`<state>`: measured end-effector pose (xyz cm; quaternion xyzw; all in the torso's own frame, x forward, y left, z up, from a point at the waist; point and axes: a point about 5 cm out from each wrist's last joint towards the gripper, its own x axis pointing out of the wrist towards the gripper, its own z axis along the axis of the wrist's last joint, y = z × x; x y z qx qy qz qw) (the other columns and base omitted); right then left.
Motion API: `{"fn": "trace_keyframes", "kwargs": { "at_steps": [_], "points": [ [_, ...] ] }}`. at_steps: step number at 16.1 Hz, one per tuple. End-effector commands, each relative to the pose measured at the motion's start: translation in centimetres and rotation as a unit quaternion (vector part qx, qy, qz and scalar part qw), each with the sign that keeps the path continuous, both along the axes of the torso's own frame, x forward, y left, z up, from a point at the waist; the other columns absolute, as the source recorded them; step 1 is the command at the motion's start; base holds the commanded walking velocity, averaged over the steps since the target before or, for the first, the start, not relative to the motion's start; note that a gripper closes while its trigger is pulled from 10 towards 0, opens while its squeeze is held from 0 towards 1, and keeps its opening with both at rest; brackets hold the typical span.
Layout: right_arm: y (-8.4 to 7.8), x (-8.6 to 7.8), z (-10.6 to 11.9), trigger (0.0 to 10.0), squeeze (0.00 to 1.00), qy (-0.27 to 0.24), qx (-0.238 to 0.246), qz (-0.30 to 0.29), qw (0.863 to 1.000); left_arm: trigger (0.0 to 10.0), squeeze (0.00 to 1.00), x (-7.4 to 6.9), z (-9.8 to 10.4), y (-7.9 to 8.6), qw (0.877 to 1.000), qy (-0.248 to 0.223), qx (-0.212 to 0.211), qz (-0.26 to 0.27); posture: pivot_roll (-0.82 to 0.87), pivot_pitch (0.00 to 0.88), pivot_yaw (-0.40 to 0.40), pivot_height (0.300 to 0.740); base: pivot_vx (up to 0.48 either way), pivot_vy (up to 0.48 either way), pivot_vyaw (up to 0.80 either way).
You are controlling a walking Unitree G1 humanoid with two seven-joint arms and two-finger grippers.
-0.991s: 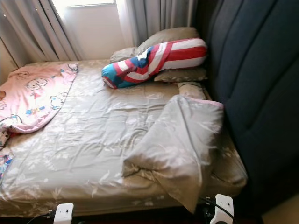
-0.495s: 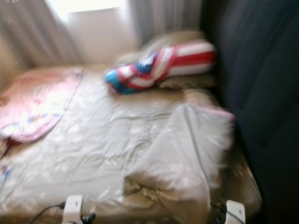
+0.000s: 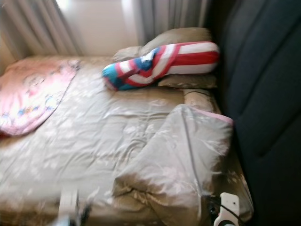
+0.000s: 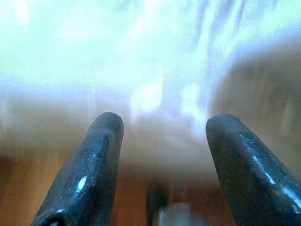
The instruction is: Clean up the room
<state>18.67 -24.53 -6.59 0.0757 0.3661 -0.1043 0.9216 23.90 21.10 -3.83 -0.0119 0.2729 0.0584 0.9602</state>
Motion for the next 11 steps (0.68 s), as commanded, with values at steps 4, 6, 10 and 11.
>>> {"fn": "trace_keyframes", "kwargs": {
  "at_steps": [4,6,10,11],
  "points": [
    [3.0,7.5,5.1,10.0,0.00,-0.187,0.002,0.012,0.982,10.0,0.00,4.9,5.9,0.1,0.984,-0.176,0.005,-0.020,-0.08,0.000,0.006,0.740,0.000,0.000,0.00],
    [3.7,9.7,7.6,10.0,0.00,-0.254,-0.004,0.015,0.967,10.0,0.00,5.2,6.6,-0.3,0.979,-0.200,0.014,-0.035,-0.06,0.000,-0.009,0.740,0.000,0.000,0.00],
    [4.0,10.2,9.0,10.0,0.00,-0.313,0.000,0.015,0.950,10.0,0.00,4.5,7.2,0.2,0.973,-0.226,0.027,-0.032,-0.05,0.000,-0.008,0.740,0.000,0.000,0.00],
    [4.1,10.0,9.0,10.0,0.00,-0.315,-0.001,0.018,0.949,10.0,0.00,4.3,7.4,0.4,0.972,-0.233,0.031,-0.030,-0.05,0.000,-0.007,0.740,0.000,0.000,0.00]
  ]
}}
